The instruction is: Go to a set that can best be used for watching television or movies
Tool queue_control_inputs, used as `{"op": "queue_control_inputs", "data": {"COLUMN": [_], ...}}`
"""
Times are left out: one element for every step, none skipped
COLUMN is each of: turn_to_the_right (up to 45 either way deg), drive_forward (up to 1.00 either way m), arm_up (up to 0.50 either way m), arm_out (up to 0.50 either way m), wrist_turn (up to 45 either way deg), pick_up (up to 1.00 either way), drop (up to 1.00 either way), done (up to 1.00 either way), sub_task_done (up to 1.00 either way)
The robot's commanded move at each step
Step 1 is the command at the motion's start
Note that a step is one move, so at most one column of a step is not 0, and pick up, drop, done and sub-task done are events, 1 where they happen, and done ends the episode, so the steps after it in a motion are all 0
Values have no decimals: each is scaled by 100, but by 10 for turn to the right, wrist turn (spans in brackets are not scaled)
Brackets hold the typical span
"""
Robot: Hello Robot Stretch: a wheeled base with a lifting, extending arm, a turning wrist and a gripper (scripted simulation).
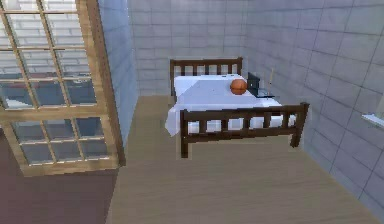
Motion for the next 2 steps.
{"op": "queue_control_inputs", "data": {"turn_to_the_right": [-300,0], "drive_forward": [0,55], "arm_up": [0,0], "arm_out": [0,0], "wrist_turn": [0,0], "pick_up": [0,0], "drop": [0,0], "done": [0,0], "sub_task_done": [0,0]}}
